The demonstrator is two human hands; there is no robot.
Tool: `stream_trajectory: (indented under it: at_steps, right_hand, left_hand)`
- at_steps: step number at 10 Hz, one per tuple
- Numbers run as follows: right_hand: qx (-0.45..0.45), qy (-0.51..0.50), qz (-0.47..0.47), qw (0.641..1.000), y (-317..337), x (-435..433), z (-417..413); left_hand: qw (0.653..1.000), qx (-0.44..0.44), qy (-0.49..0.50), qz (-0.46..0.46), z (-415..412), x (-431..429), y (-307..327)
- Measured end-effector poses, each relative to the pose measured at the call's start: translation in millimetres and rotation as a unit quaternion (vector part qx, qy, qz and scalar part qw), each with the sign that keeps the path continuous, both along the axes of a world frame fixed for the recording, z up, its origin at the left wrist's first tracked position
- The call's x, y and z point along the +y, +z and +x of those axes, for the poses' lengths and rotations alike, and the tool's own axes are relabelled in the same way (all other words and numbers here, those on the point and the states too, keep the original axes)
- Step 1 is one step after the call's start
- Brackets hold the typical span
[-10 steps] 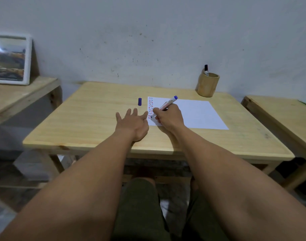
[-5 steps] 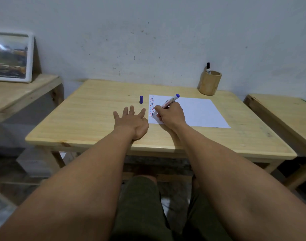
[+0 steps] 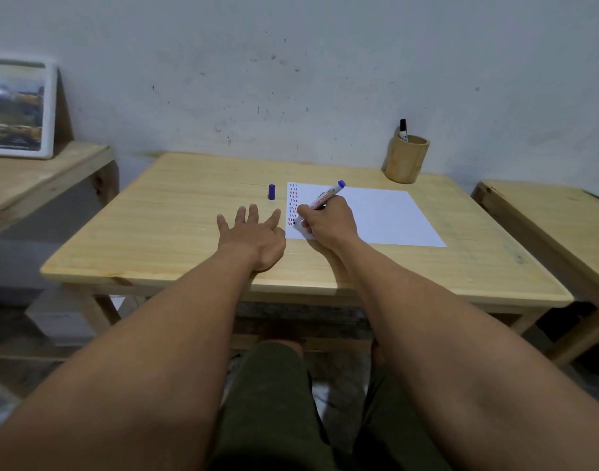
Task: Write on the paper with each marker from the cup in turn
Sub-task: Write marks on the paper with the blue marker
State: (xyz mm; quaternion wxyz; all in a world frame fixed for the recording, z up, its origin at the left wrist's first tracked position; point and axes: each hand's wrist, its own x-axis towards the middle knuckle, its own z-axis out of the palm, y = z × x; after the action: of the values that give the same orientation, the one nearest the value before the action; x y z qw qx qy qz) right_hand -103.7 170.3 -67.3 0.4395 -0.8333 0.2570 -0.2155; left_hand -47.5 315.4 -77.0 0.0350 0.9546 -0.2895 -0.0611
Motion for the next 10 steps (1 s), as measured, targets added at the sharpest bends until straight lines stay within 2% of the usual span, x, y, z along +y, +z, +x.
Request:
stream_trajectory:
  at_steps: [2, 5, 10]
  right_hand:
    - [-0.002, -0.003, 0.004, 1.0, 0.3, -0.2, 0.8]
    - [-0.05, -0.028, 0.108, 0.993, 4.6, -8.3, 0.1]
    - [-0.011, 0.002, 0.021, 1.0, 0.1, -3.4, 2.5]
  left_hand:
    - [1.0, 0.0, 0.001, -0.002, 0.3, 0.1, -0.7]
    - [1.0, 0.004, 0.002, -0.002, 1.1, -0.1, -1.1]
    - [1.0, 0.002, 0.004, -0.003, -2.3, 0.4, 1.3]
